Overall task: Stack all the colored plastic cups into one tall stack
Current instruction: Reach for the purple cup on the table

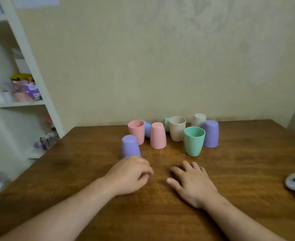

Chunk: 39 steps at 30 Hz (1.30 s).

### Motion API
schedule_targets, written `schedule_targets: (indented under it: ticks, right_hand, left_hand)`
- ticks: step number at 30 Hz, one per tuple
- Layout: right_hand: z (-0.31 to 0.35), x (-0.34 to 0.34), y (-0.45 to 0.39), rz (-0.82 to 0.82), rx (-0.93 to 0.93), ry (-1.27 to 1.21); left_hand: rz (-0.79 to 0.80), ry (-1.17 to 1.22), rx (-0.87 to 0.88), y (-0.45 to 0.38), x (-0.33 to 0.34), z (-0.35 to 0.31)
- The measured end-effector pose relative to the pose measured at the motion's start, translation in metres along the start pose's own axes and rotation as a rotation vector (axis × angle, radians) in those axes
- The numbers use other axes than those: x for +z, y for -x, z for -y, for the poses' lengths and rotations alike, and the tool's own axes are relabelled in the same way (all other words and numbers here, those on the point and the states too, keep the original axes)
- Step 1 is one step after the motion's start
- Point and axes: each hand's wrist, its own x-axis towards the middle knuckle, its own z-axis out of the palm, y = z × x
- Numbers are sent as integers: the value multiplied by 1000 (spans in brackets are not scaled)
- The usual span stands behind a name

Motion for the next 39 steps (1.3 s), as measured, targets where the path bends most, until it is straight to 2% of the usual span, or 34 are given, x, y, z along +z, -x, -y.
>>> schedule_targets:
  ticks: [1, 2, 4, 7, 10, 15, 18, 20, 22, 25, 27, 33, 39]
  right_hand:
    - [-1, -1, -1, -3, -3, -14]
    - [-1, -1, -2, 0, 0, -7]
    - [-3, 2, -3, 2, 1, 0]
    - [-3, 4, -4, -8, 15, -7]
    - [-3, 4, -2, -12, 24, -4]
    - [-1, 1, -4, -3, 40, -10]
    - [-1, 1, -5, 4, 39, -3]
    - [-1, 0, -5, 15, 46, -9]
    - [0, -1, -6, 22, 54, -6]
    - [-1, -1, -7, 22, 58, -4]
    - [-1, -1, -6, 32, 62, -16]
    - [-2, -2, -6, 33, 62, -27]
    - [1, -2, -5, 11, 58, 1]
  left_hand:
    - [-101, -121, 109, -8, -12, 8]
    - [-131, -324, 170, -17, -21, 17]
    - [1, -615, 159, -32, -45, 28]
    - [243, -991, 38, -49, -54, 36]
    - [296, -1091, -9, -52, -43, 42]
    - [142, -1052, -35, -48, -13, 57]
    - [-17, -894, -143, -44, -18, 65]
    - [-125, -658, -287, -39, -18, 68]
    - [-244, -301, -392, -34, -15, 66]
    - [-356, 346, -450, -30, 6, 61]
    - [-404, 598, -464, -31, 22, 57]
    - [-442, 784, -472, -39, 45, 58]
    - [-431, 811, -461, -37, 50, 62]
